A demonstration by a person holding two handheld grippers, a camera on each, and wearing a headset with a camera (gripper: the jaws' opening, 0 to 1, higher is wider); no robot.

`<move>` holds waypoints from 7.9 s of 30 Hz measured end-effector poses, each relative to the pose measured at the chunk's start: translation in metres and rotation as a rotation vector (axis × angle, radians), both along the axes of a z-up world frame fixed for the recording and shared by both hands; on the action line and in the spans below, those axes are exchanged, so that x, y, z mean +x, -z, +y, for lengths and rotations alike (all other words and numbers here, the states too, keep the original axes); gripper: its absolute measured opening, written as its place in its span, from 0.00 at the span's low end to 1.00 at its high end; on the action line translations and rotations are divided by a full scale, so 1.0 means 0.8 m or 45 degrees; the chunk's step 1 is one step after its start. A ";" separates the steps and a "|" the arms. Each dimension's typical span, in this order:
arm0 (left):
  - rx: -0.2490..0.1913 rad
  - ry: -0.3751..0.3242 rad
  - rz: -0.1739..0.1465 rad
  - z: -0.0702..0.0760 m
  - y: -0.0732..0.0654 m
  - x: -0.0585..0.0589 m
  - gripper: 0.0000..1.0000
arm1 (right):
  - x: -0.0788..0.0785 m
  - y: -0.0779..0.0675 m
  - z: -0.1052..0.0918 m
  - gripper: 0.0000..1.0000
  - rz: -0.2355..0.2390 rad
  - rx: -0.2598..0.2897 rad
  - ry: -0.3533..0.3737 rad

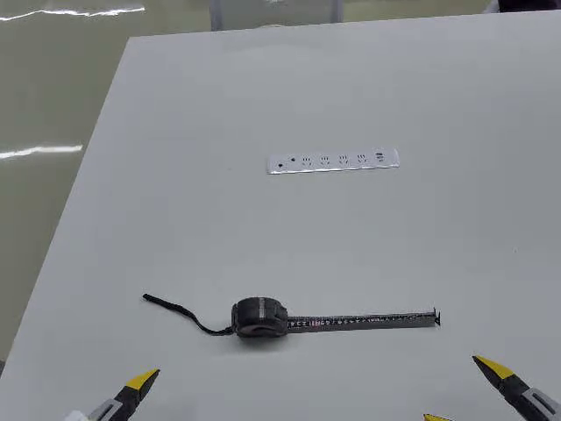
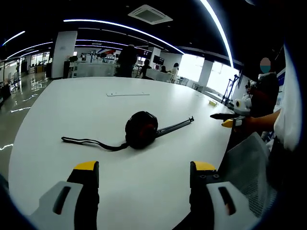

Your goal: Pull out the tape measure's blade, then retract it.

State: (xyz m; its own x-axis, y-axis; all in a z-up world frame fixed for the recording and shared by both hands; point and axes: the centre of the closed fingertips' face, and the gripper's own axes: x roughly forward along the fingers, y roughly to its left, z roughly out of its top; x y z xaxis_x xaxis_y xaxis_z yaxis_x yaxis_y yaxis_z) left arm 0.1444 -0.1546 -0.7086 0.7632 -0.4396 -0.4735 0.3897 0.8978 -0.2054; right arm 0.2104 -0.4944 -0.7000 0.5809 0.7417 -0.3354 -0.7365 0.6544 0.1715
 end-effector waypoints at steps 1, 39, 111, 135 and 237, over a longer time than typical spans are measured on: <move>0.020 -0.001 0.004 -0.001 0.002 0.001 0.76 | 0.000 0.000 0.002 0.73 -0.001 0.003 -0.001; 0.076 -0.040 0.056 -0.070 0.007 0.055 0.79 | 0.032 0.017 0.011 0.72 0.012 -0.021 -0.031; 0.054 -0.365 0.244 -0.077 0.052 0.132 0.92 | 0.100 0.055 0.000 0.70 0.054 -0.079 -0.144; -0.001 -0.475 0.320 -0.083 0.071 0.150 0.90 | 0.122 0.067 0.004 0.65 0.062 -0.110 -0.233; -0.043 -0.728 0.375 -0.078 0.091 0.176 0.71 | 0.131 0.092 0.006 0.18 0.304 0.065 -0.627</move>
